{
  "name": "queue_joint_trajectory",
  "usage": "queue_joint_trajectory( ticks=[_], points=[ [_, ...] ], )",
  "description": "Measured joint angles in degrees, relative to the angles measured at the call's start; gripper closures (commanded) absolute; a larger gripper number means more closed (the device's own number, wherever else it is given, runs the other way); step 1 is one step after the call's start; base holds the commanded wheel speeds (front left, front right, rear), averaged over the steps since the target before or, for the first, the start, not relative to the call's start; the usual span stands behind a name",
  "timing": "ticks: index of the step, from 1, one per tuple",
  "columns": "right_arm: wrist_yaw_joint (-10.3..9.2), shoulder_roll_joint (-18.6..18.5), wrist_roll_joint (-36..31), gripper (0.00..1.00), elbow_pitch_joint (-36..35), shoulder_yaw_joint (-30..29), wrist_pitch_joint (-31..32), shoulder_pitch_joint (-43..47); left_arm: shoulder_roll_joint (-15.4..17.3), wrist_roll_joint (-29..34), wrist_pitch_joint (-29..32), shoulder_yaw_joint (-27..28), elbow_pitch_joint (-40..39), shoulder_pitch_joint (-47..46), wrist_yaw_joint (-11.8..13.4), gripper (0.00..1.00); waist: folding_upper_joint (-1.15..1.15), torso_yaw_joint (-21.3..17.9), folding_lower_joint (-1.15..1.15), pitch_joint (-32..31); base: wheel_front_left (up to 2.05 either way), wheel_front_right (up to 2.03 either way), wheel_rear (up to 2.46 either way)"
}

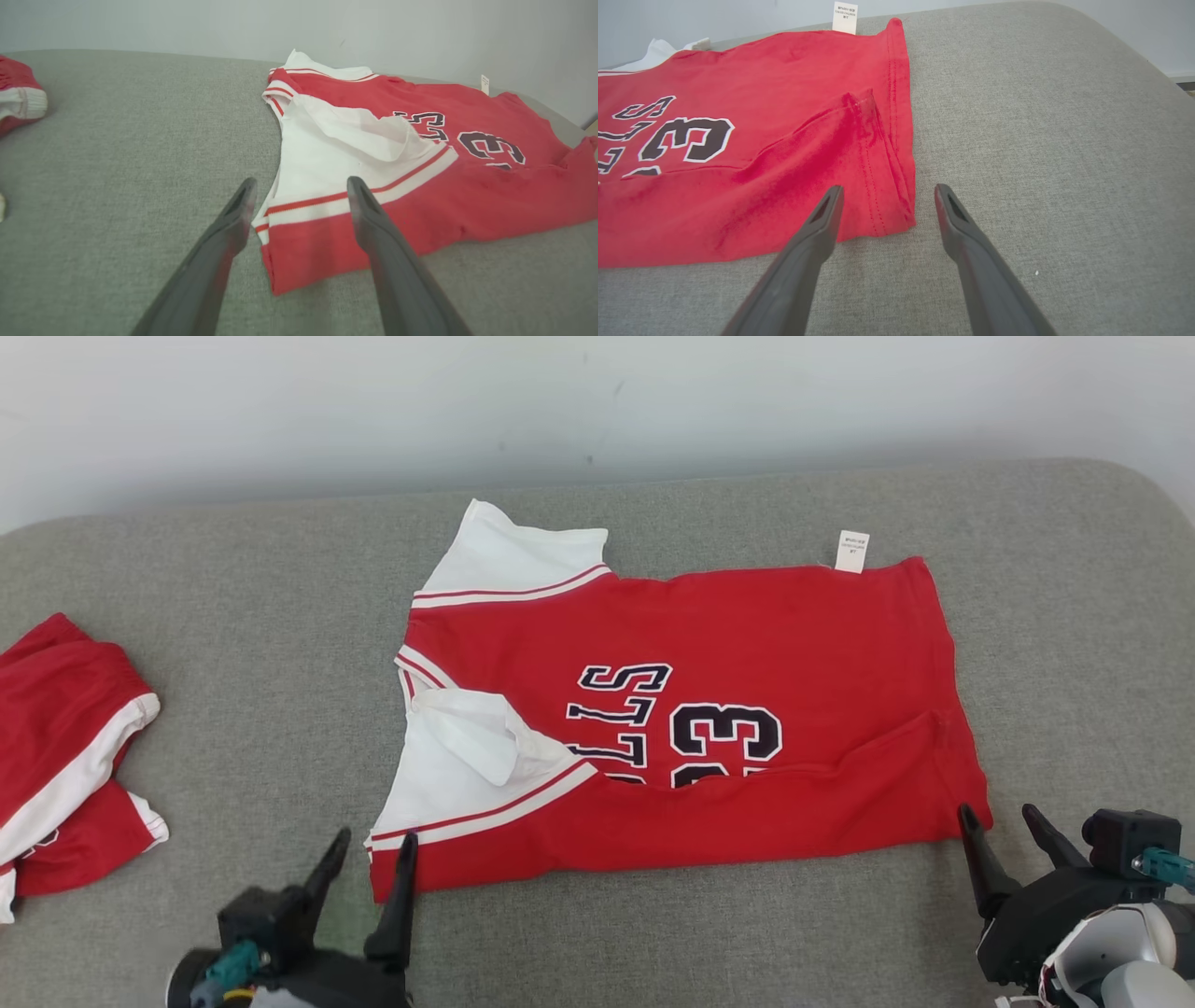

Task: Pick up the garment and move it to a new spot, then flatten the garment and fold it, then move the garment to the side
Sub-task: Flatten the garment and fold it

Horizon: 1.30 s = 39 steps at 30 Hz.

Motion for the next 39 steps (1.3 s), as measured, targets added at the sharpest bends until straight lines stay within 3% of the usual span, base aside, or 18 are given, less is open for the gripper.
queue_joint_trajectory(
  ticks=[8, 15, 16, 17, 18, 19, 26, 39],
  points=[
    [0.0, 0.63, -1.53, 0.0, 1.72, 0.43, -0.01, -1.27, -0.21, 0.01, 0.73, -1.11, 1.83, 2.29, 0.02, 0.0, 0.0, 0.21, 0.0, 1.41, 0.0, 0.0, 0.0],
    [0.0, 0.35, -3.79, 0.0, 6.48, 1.9, -0.43, -4.71, -1.12, -0.3, 2.0, -1.4, 6.87, -1.08, -0.4, 0.0, 0.0, 0.36, 0.01, 3.43, 0.0, 0.0, 0.0],
    [0.0, 0.59, -3.78, 0.34, 7.09, 2.04, -0.77, -5.04, -1.4, -0.4, 2.02, -1.59, 7.57, -1.65, -0.76, 0.0, 0.0, 0.38, 0.01, 3.67, 0.0, 0.0, 0.0],
    [0.0, 0.79, -3.78, 1.0, 7.56, 2.25, -1.01, -5.22, -1.74, -0.43, 2.02, -1.71, 8.21, -2.15, -1.0, 0.47, 0.0, 0.44, 0.01, 3.85, 0.0, 0.0, 0.0],
    [0.0, 0.97, -3.72, 1.0, 8.1, 2.5, -1.41, -5.42, -1.96, -0.45, 2.12, -2.02, 8.94, -2.64, -1.3, 0.77, 0.0, 0.54, 0.01, 3.94, 0.0, 0.0, 0.0],
    [0.0, 1.09, -3.67, 1.0, 8.5, 2.78, -1.83, -5.69, -2.11, -0.46, 2.45, -2.22, 9.59, -3.06, -1.6, 1.0, 0.0, 0.66, 0.01, 3.92, 0.0, 0.0, 0.0],
    [0.0, 1.44, -2.27, 1.0, 10.51, 4.25, -5.73, -4.2, -3.08, -1.18, 1.13, -1.72, 12.54, -2.13, -2.32, 1.0, 0.0, 1.16, 0.01, 1.02, 0.0, 0.0, 0.0],
    [0.01, 1.18, 0.93, 1.0, 6.41, 4.7, -6.87, 5.87, -3.11, -1.8, 0.15, 1.09, 6.09, 10.53, 0.52, 1.0, -0.01, 2.26, 0.01, -6.33, 0.0, 0.0, 0.0]
  ],
)
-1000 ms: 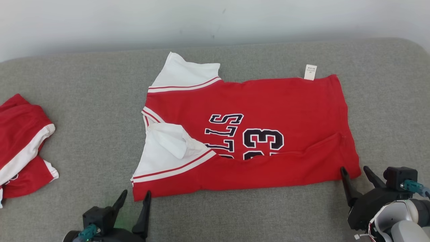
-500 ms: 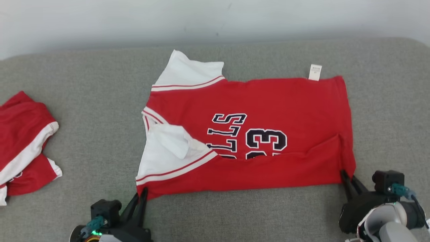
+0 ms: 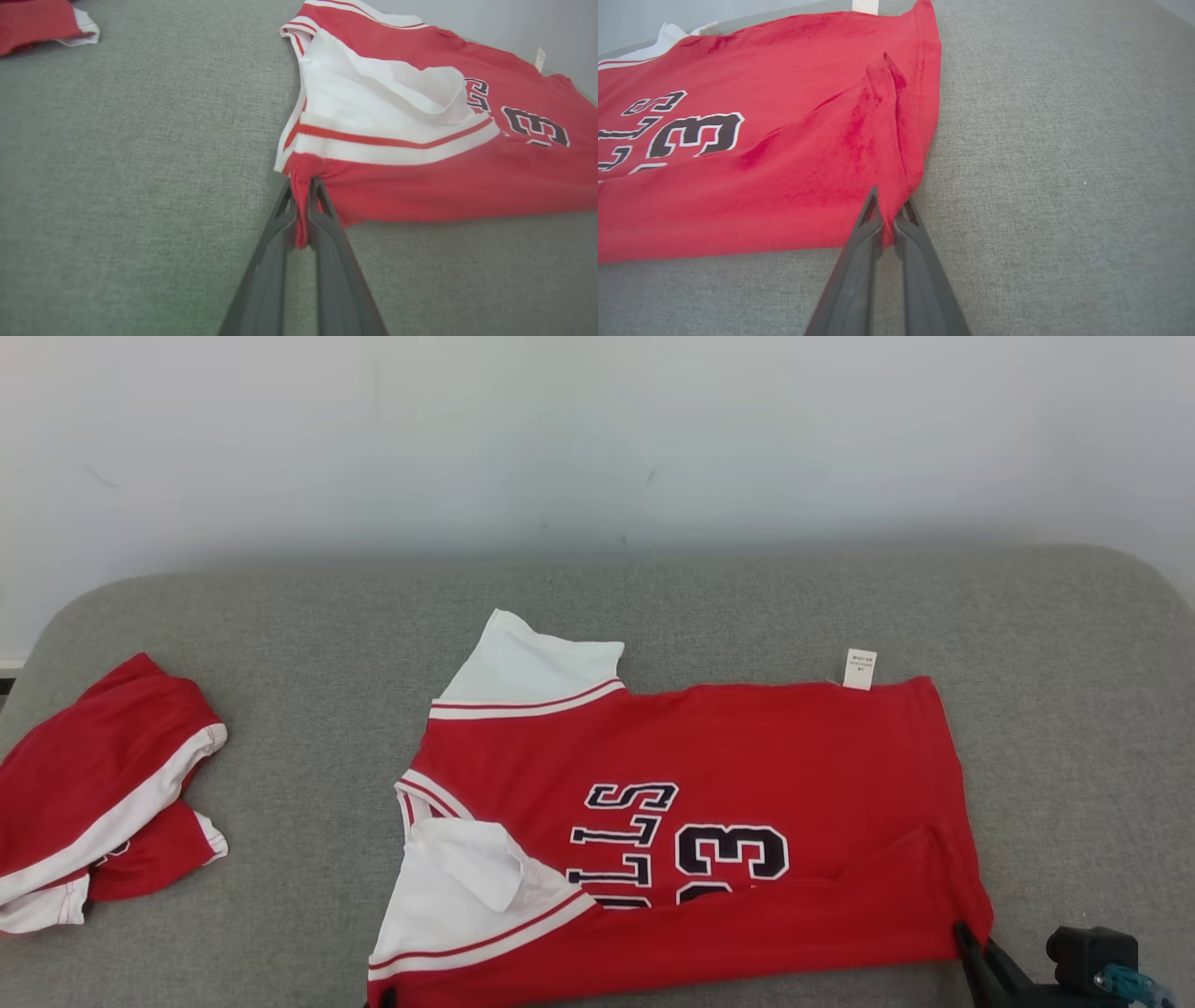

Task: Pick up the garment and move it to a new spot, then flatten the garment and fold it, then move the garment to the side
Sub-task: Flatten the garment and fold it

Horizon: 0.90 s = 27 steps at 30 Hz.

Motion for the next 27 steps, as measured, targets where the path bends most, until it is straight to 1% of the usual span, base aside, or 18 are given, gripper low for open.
queue_joint_trajectory(
  ticks=[4, 6, 7, 8, 9, 12, 16, 20, 21, 22, 27],
  points=[
    [0.0, -0.02, 0.34, 1.0, -3.44, -1.14, 1.12, 3.95, 0.07, 0.1, -0.09, 0.2, -2.89, 3.22, 1.03, 1.0, 0.0, 0.71, 0.0, -1.26, 0.0, 0.0, 0.0],
    [0.0, 0.08, 0.32, 1.0, -5.1, -1.76, 1.91, 5.44, 0.12, 0.1, -0.09, 0.12, -3.76, 4.27, 1.08, 1.0, 0.0, 0.93, 0.0, -1.56, 0.0, 0.0, 0.0],
    [0.0, 0.22, 0.29, 0.87, -5.76, -2.15, 2.53, 6.03, 0.12, 0.1, -0.05, -0.03, -3.88, 4.62, 1.13, 0.97, 0.0, 0.97, 0.0, -1.67, 0.0, 0.0, 0.0],
    [0.0, 0.37, 0.04, 0.51, -6.25, -2.43, 2.99, 6.48, 0.11, 0.11, 0.02, -0.19, -3.94, 4.85, 1.38, 0.34, 0.0, 0.98, 0.0, -1.77, 0.0, 0.0, 0.0],
    [0.0, 0.62, -0.24, 0.0, -6.77, -2.83, 3.1, 6.93, 0.12, 0.15, 0.02, -0.31, -4.04, 4.93, 1.54, 0.0, 0.0, 0.95, 0.0, -1.9, 0.0, 0.0, 0.0],
    [-0.01, 1.49, -0.88, 0.0, -8.71, -4.08, 3.44, 7.64, 0.37, 0.79, 0.01, 0.07, -4.92, 4.93, 2.61, 0.0, 0.0, 0.83, 0.0, -2.48, 0.0, 0.0, 0.0],
    [0.0, 1.93, -3.15, 0.0, -12.7, -5.06, 1.87, 7.63, 1.04, 2.11, -0.09, 2.0, -7.64, 4.88, 3.93, 0.0, 0.0, 0.51, 0.0, -3.12, 0.0, 0.0, 0.0],
    [-0.01, 3.35, -4.86, 0.0, -17.28, -6.08, -0.65, 7.43, 1.41, 4.12, -0.15, 7.17, -12.98, 4.99, 5.24, 0.0, 0.0, -0.19, 0.0, -3.68, 0.0, 0.0, 0.0],
    [0.0, 4.25, -5.39, 0.0, -19.25, -6.78, -2.04, 7.3, 1.34, 5.17, -0.15, 9.66, -15.7, 5.6, 5.79, 0.0, 0.01, -0.54, 0.0, -4.02, 0.0, 0.0, 0.0],
    [-0.01, 4.63, -5.72, 0.0, -20.03, -7.03, -2.6, 7.27, 1.35, 5.73, -0.15, 10.76, -16.86, 6.09, 6.06, 0.0, 0.01, -0.71, 0.0, -4.19, 0.0, 0.0, 0.0],
    [-0.01, 6.57, -6.77, 0.0, -22.98, -7.89, -5.17, 7.86, 1.43, 8.94, -0.16, 14.36, -21.7, 7.42, 6.01, 0.0, 0.01, -1.42, 0.0, -4.89, 0.0, 0.0, 0.0]
  ],
)
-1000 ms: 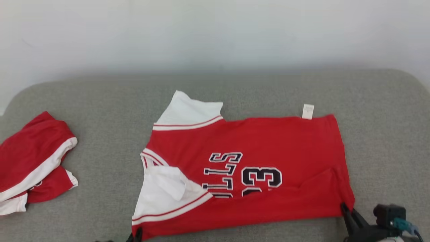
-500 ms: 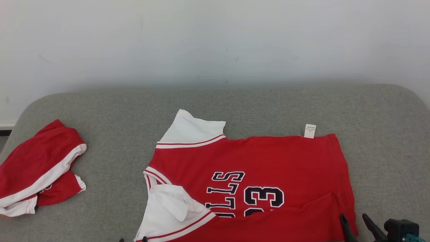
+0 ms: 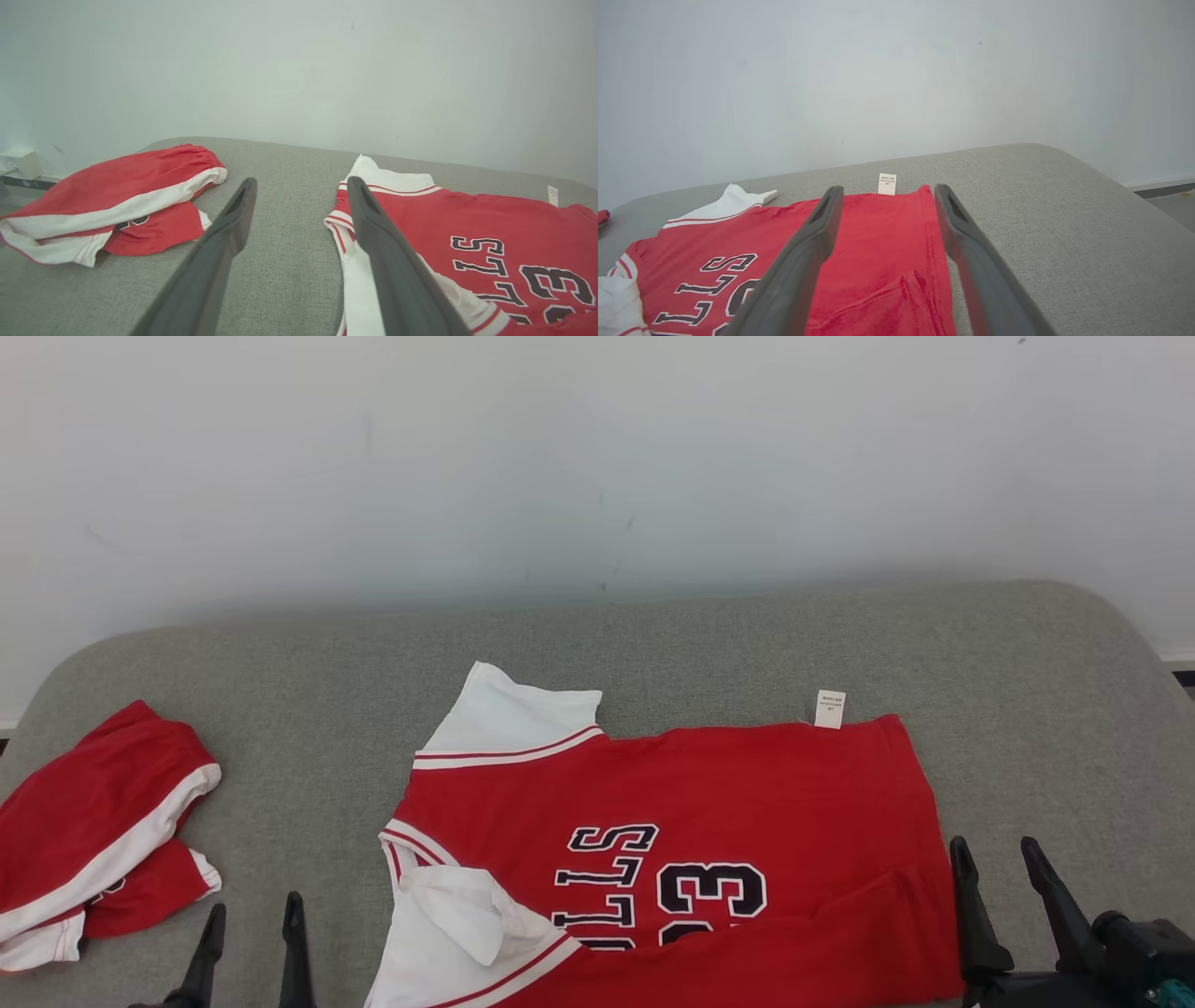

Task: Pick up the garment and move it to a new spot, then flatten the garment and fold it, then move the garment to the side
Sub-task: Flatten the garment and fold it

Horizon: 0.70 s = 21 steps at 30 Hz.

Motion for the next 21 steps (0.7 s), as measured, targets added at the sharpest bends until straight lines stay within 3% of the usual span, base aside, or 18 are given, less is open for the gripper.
queue_joint_trajectory(
  ticks=[3, 12, 21],
  points=[
    [0.0, 0.75, -0.01, 0.0, -1.21, -0.05, -1.65, 1.15, 1.31, 3.45, 0.0, -0.63, -1.82, 1.05, -0.46, 0.0, 0.0, -0.23, 0.01, -0.32, 0.0, 0.0, 0.0],
    [0.0, 1.31, -0.41, 0.0, -2.71, 1.71, -4.5, 4.6, 3.54, 5.33, 0.01, 0.78, -5.54, 4.15, -2.48, 0.0, 0.0, 0.04, 0.01, -0.31, 0.0, 0.0, 0.0],
    [0.0, 1.05, 0.02, 0.0, -2.1, 2.11, -5.46, 5.89, 2.99, 5.23, 0.0, 3.47, -5.06, 7.06, -3.56, 0.0, 0.0, 0.93, 0.01, 0.12, 0.0, 0.0, 0.0]
  ],
)
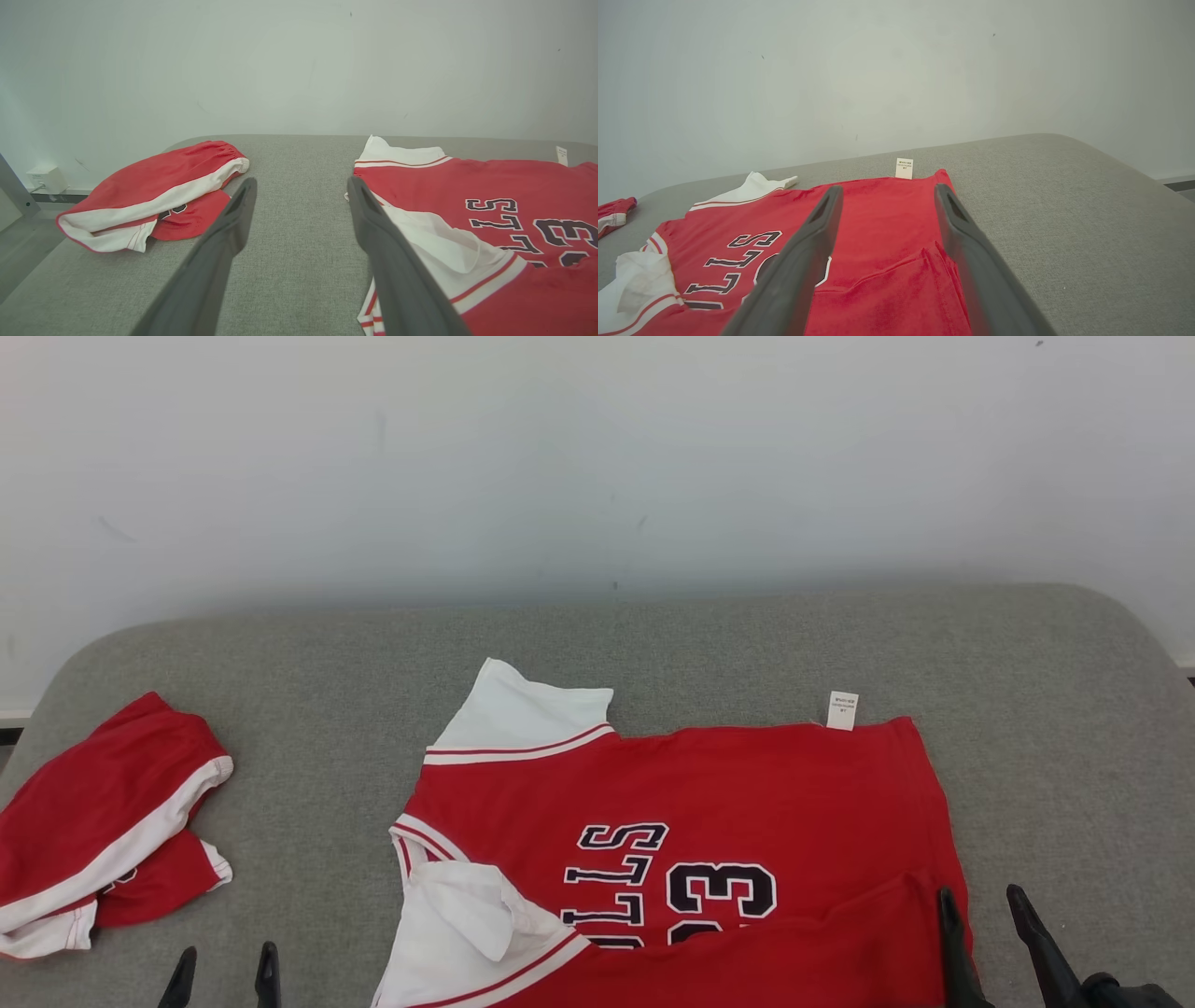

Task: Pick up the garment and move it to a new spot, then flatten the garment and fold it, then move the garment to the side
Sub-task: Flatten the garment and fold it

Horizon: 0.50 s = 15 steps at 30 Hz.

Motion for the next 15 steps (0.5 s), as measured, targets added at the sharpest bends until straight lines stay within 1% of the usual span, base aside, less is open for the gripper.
queue_joint_trajectory(
  ticks=[6, 9, 12, 15],
  points=[
    [0.0, -0.43, 0.14, 0.0, 0.37, 0.8, -0.09, 0.19, -0.86, 0.68, 0.01, 0.71, 0.9, 0.39, -0.93, 0.0, 0.0, 0.06, 0.0, 0.39, 0.0, 0.0, 0.0],
    [0.0, -2.49, -0.02, 0.0, 0.79, 2.52, -0.05, -1.57, -0.71, 0.7, 0.01, 0.66, 1.81, -0.45, -1.53, 0.0, 0.0, -0.24, 0.0, 0.85, 0.0, 0.0, 0.0],
    [0.0, -4.31, 0.14, 0.0, 2.25, 2.88, 0.75, -5.03, 0.27, 0.54, 0.96, 0.79, 2.14, -4.4, -2.5, 0.0, 0.0, -0.72, 0.0, 1.46, 0.0, 0.0, 0.0],
    [0.0, -5.97, 0.15, 0.0, 4.37, 3.08, 2.61, -9.18, 1.71, 0.33, 3.5, 0.62, 2.35, -9.64, -3.7, 0.0, 0.0, -1.16, 0.0, 2.34, 0.0, 0.0, 0.0]
  ],
)
